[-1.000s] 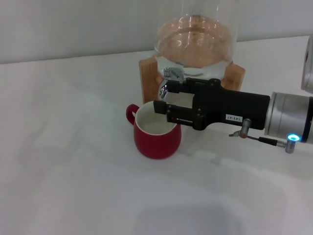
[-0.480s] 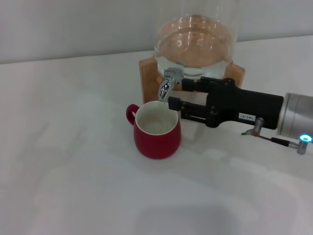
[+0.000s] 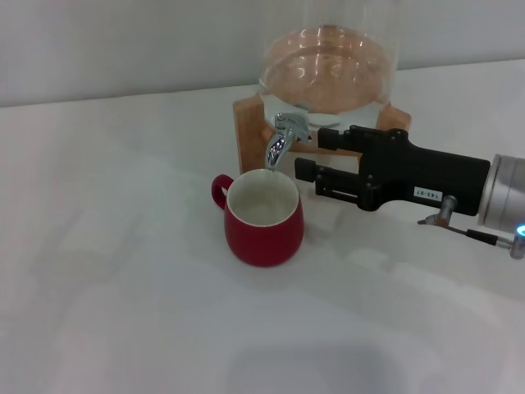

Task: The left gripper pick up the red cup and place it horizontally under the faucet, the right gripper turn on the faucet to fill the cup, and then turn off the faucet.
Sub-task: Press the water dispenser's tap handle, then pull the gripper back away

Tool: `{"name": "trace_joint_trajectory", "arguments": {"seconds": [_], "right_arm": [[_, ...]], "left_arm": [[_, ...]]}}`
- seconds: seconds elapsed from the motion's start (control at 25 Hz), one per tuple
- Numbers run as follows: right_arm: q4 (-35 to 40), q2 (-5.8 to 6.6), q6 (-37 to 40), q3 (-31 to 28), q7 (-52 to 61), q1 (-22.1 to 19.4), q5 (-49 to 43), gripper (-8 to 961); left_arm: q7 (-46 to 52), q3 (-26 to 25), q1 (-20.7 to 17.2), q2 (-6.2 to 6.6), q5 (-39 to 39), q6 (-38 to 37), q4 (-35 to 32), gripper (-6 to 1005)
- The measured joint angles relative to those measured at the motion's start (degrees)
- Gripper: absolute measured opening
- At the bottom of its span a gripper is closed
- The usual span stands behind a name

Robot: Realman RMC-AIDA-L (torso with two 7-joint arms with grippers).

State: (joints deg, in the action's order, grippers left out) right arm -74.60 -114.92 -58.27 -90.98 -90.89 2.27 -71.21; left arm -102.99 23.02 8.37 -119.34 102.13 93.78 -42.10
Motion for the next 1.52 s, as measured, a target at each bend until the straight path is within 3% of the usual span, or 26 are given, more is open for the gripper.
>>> {"name": "trace_joint_trajectory", "arguments": {"seconds": [0.28, 0.64, 1.52], "right_arm": [[1.49, -0.08, -5.41, -0.54, -0.54, 0.35, 2.35, 633], [3.77, -0.22, -3.14, 2.57, -1.09, 3.88, 2.15, 634], [3.73, -0.22, 1.15, 2.13, -3.29, 3.33, 2.82, 631]], "left_arm": [[-0.08, 0.0, -0.06, -0.02, 0.0, -0.03, 0.0, 808], [-0.17, 0.0, 0.11, -0.01, 0.0, -0.04, 0.0, 808], [0.06, 0.0, -0.5, -0.01, 0.18, 0.69, 0.0, 808]]}}
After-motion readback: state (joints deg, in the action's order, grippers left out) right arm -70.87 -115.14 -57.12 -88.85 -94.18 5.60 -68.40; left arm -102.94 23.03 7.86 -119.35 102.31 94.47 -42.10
